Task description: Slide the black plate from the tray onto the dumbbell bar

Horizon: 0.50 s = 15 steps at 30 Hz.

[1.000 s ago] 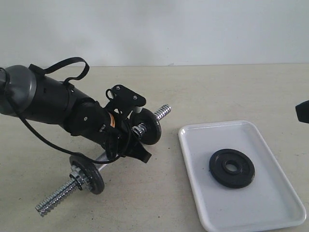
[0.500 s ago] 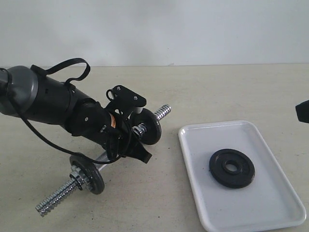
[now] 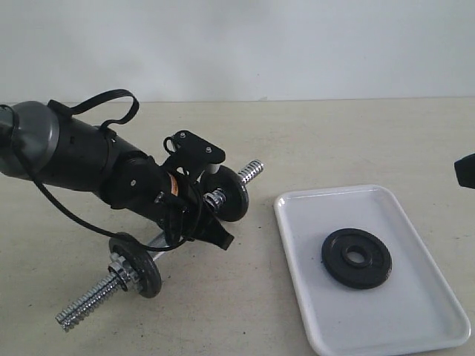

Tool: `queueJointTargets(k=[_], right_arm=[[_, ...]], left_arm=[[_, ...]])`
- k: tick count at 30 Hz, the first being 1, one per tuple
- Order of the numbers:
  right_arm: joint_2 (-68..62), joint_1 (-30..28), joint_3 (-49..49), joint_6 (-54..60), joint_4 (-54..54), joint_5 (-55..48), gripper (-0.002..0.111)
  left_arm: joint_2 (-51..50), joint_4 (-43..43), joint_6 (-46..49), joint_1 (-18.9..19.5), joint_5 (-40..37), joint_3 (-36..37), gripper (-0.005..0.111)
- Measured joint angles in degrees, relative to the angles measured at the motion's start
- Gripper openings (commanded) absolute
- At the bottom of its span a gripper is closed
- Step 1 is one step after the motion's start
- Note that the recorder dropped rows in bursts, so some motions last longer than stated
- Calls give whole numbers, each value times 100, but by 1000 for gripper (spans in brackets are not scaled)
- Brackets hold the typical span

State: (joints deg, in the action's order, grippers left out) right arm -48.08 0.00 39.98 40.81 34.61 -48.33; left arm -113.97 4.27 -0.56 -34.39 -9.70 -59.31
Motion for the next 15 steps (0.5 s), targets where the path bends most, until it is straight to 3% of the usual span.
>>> queueJointTargets(k=[15], right_arm=[[0, 0, 0, 0, 0, 45, 0]], left_arm=[[378, 0, 12, 0, -483, 134, 4]])
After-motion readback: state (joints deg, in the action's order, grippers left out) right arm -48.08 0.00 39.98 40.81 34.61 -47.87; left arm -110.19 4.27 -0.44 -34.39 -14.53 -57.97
